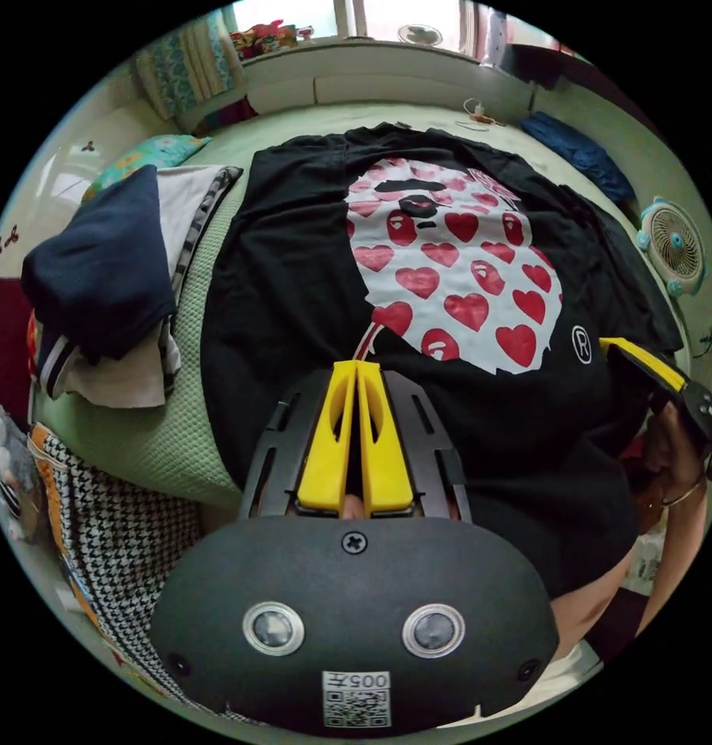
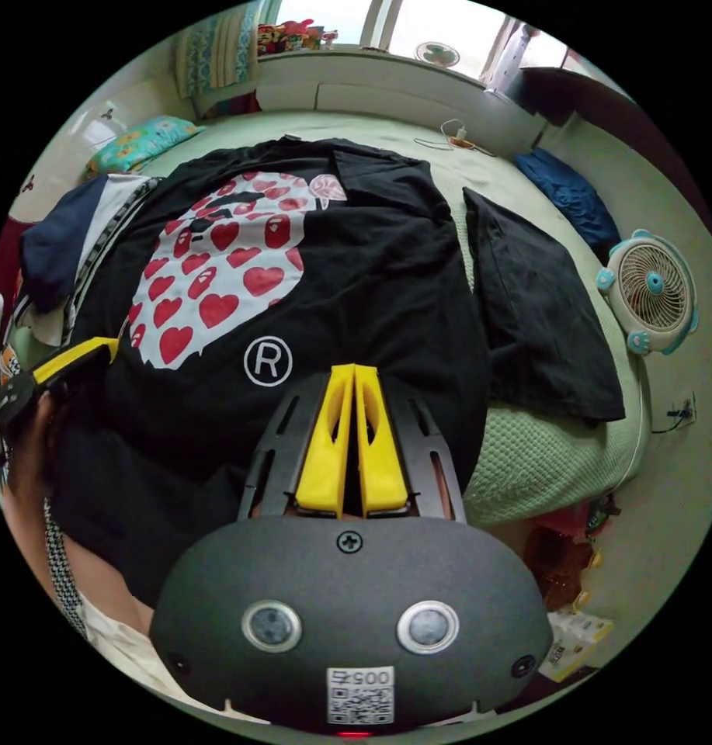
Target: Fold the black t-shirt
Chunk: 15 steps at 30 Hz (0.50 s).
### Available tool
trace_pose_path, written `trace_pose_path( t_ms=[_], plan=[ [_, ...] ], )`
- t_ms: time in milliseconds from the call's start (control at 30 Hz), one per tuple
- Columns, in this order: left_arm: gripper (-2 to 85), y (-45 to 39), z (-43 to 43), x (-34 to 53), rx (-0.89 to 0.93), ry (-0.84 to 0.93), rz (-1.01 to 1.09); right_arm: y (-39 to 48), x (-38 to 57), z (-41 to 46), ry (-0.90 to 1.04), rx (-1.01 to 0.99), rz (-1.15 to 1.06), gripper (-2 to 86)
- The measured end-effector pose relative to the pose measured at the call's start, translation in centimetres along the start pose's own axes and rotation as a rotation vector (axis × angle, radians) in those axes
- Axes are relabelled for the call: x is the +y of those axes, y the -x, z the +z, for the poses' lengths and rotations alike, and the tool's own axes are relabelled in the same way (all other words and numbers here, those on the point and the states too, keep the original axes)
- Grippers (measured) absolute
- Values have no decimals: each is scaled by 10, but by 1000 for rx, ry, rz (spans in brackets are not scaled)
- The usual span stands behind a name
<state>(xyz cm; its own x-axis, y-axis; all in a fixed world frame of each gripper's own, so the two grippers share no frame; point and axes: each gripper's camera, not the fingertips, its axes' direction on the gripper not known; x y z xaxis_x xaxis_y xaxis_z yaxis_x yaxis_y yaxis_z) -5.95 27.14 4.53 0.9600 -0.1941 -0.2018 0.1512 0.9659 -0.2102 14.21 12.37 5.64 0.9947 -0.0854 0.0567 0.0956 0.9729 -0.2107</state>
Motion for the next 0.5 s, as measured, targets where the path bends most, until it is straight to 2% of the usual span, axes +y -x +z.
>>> trace_pose_path(
  t_ms=[100, 133, 167, 200, 267, 400, 500],
  plan=[
    [-3, 22, -13, -11, 115, 68, -102, -11, -8, -17, 51, -46, 69, -9],
    [-3, 34, -34, -10, 148, -2, -150, -12, -8, -28, 28, -43, 83, -8],
    [-3, 43, -61, -7, 164, -117, -168, -10, -4, -58, -81, -40, 73, -8],
    [-3, 46, -74, -6, 160, -161, -170, -7, 2, -91, -208, -44, 57, -6],
    [-3, 54, -113, -13, 134, -238, -157, -3, 3, -130, -309, -70, 33, -1],
    [-3, 58, -150, -34, 134, -348, -119, -3, -21, -175, -411, -129, 38, 21],
    [-3, 58, -155, -63, 103, -390, -120, 1, -47, -174, -438, -110, 86, 29]
  ],
)
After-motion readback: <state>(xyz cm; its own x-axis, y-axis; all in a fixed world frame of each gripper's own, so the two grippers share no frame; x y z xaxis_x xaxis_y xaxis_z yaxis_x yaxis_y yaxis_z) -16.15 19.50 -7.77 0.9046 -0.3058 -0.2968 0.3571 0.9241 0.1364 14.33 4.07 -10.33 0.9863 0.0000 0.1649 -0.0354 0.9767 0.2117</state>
